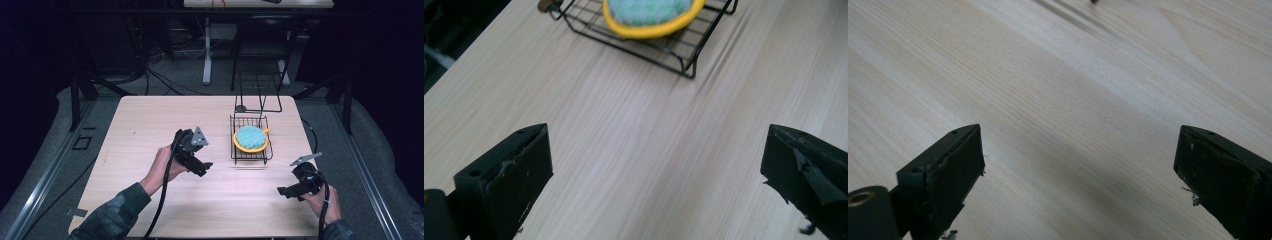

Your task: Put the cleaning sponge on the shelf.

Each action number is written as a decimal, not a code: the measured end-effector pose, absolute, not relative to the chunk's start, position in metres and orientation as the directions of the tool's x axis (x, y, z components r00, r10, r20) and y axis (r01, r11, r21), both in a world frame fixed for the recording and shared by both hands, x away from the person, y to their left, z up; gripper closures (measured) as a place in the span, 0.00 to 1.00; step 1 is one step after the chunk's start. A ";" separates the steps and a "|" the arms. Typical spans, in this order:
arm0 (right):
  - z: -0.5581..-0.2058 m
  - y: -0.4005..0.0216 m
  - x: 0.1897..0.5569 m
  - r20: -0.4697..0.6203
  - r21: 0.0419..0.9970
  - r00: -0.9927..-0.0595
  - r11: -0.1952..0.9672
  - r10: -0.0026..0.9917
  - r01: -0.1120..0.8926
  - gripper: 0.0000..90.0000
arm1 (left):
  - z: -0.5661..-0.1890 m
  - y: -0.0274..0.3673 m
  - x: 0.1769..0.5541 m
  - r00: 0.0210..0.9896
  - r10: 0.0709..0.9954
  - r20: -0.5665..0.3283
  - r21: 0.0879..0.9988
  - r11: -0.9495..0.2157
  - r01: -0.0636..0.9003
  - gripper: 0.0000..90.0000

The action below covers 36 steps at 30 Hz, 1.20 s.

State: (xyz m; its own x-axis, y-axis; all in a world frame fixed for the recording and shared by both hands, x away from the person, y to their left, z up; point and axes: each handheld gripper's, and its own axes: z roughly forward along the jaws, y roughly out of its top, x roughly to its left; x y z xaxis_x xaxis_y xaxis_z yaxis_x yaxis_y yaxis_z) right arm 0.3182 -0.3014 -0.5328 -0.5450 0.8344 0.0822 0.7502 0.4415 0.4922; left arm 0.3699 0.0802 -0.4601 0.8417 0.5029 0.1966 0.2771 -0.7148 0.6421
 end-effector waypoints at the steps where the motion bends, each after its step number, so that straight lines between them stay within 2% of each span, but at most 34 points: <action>1: -0.533 -0.302 0.318 0.079 0.492 -0.546 0.444 0.834 0.749 0.06 | -0.461 0.085 0.369 0.838 0.511 0.191 0.640 -0.712 0.288 0.00; 9: -0.534 -0.300 0.318 0.084 0.486 -0.544 0.443 0.835 0.754 0.06 | -0.471 0.130 0.356 0.784 0.601 0.157 0.632 -0.671 0.388 0.00; 20: -0.534 -0.300 0.318 0.078 0.488 -0.545 0.445 0.835 0.751 0.06 | -0.490 0.163 0.340 0.738 0.663 0.124 0.603 -0.641 0.475 0.00; 31: -0.535 -0.300 0.318 0.067 0.477 -0.549 0.457 0.833 0.751 0.06 | -0.523 0.207 0.326 0.642 0.762 0.089 0.546 -0.576 0.608 0.00; 36: -0.535 -0.300 0.318 0.067 0.476 -0.550 0.458 0.833 0.751 0.06 | -0.528 0.213 0.328 0.624 0.776 0.095 0.541 -0.566 0.622 0.00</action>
State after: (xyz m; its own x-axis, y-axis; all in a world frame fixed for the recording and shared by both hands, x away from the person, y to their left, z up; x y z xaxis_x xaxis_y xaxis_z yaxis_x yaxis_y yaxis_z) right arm 0.3184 -0.3004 -0.5353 -0.5499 0.8326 0.0670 0.7509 0.4576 0.4761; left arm 0.3281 0.2134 -0.5276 0.6238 0.7758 0.0949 0.6219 -0.5662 0.5411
